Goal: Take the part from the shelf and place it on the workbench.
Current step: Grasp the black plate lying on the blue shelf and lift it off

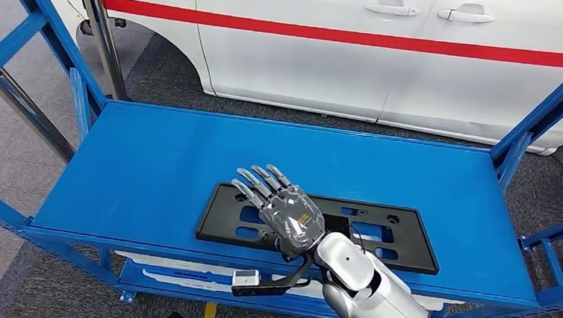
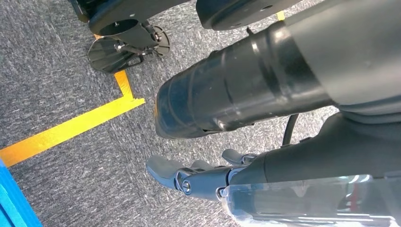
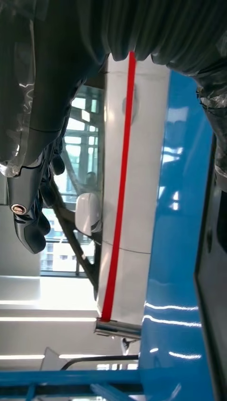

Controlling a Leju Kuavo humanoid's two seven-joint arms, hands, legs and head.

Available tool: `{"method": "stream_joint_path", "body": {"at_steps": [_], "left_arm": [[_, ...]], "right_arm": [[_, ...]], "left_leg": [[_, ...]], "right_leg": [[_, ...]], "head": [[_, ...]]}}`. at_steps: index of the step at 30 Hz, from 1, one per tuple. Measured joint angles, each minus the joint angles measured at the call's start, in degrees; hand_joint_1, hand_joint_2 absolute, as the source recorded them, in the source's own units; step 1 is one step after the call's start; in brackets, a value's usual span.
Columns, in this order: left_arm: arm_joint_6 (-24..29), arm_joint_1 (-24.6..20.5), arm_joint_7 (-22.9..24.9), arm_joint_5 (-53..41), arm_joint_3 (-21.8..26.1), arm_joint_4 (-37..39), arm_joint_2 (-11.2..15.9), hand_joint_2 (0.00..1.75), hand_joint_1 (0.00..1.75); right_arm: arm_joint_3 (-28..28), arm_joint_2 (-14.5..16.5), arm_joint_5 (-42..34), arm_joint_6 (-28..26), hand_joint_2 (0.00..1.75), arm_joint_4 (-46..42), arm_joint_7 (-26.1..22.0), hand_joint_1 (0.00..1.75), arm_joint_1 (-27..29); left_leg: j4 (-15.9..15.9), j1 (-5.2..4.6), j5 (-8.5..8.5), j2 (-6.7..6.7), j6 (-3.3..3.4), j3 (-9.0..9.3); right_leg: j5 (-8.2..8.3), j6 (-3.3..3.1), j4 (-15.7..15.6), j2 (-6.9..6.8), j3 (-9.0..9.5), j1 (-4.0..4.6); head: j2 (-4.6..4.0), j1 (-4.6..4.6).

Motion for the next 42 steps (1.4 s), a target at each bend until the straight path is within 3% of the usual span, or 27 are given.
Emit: {"method": "stream_joint_path", "body": {"at_steps": [11, 42], "left_arm": [[0.0, 0.0, 0.1, 0.1, 0.0, 0.0, 0.0, 0.00, 0.00], [0.2, 0.0, 0.6, 0.5, -0.1, 0.0, 0.0, 0.00, 0.00]], "right_arm": [[0.0, -1.4, -3.1, 0.7, 1.75, 1.1, -1.3, 0.00, -0.1], [0.6, -1.4, -3.6, -0.8, 1.75, -5.8, -2.8, 0.00, 0.7]], "left_leg": [[0.0, 0.00, 0.00, 0.00, 0.00, 0.00], [0.0, 0.00, 0.00, 0.00, 0.00, 0.01]], "right_leg": [[0.00, 0.00, 0.0, 0.00, -0.01, -0.01], [0.00, 0.00, 0.0, 0.01, -0.01, -0.01]], "head": [[0.00, 0.00], [0.00, 0.00]]}}
